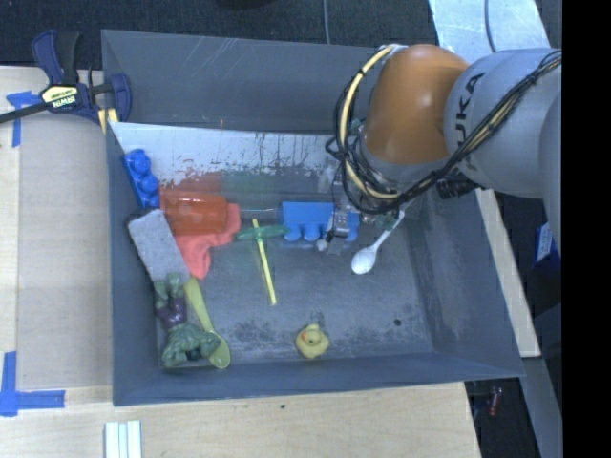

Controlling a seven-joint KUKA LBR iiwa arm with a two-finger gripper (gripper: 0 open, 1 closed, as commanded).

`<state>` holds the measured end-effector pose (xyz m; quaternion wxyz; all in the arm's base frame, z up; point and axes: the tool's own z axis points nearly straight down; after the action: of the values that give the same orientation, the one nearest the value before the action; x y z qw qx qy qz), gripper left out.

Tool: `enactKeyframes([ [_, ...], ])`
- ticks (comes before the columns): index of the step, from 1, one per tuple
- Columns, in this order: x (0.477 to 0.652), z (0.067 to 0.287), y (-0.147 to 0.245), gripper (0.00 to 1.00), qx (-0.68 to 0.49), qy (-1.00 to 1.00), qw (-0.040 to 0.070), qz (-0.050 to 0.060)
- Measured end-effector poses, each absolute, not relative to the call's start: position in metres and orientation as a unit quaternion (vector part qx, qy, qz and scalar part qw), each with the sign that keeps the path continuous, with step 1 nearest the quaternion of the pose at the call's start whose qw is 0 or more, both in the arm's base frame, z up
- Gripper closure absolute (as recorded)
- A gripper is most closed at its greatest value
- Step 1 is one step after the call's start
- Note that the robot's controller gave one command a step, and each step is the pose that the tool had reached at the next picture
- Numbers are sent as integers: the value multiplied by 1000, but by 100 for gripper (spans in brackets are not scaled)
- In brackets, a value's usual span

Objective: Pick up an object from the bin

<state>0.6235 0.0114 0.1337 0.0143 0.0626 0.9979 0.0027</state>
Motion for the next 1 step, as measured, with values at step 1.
enactKeyframes([
  [1,623,134,11,0,63,998,14,3],
])
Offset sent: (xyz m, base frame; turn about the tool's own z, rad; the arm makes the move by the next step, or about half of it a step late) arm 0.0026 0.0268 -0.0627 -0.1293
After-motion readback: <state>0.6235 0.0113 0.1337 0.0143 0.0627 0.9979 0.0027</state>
